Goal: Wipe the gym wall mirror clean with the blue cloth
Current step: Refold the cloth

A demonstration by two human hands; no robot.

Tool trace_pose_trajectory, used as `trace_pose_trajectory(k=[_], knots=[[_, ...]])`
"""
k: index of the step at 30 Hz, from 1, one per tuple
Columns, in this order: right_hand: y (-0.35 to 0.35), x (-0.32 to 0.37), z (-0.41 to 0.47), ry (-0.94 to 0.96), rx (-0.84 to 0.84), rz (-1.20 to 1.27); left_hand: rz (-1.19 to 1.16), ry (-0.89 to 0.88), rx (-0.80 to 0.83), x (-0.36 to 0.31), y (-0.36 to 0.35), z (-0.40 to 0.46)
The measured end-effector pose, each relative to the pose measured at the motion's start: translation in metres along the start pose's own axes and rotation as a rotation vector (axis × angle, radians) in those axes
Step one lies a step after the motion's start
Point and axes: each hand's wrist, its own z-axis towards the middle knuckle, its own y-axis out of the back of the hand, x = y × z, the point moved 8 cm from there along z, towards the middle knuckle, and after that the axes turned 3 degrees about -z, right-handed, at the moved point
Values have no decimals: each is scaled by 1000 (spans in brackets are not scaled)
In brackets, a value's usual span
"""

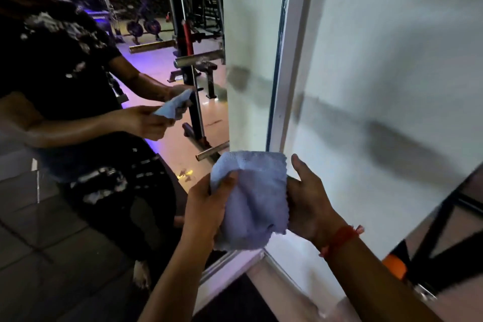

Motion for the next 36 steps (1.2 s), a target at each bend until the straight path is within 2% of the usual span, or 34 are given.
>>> trace_pose_trajectory(k=[2,5,8,13,16,18,20,23,24,26,28,29,33,36], knots=[[5,3,-5,-8,64,-121,203,-53,-8,-3,-8,-5],[25,17,-4,193,2,-518,410,-114,-49,3,-17,-5],[52,32,-1,252,-114,-587,554,-166,-92,-2,-29,-15],[86,53,0,297,-140,-665,483,-125,-213,5,-47,-33],[110,57,5,308,-159,-706,546,-118,-292,9,-49,-40],[120,59,4,304,-116,-701,547,-70,-269,14,-57,-42],[113,48,15,296,-109,-688,431,-1,-214,24,-68,-42],[135,45,15,323,-344,-511,355,36,-195,31,-74,-45],[132,44,17,268,-255,-606,313,48,-194,33,-73,-47],[130,38,21,124,-45,-955,263,78,-145,34,-75,-51],[141,40,11,2,130,-1108,344,62,-37,30,-79,-48],[132,38,15,-2,201,-1179,391,37,46,24,-83,-44],[84,52,10,341,457,-1431,739,-75,400,-3,-108,-29],[65,52,10,397,501,-1482,963,-150,477,-25,-116,-23]])
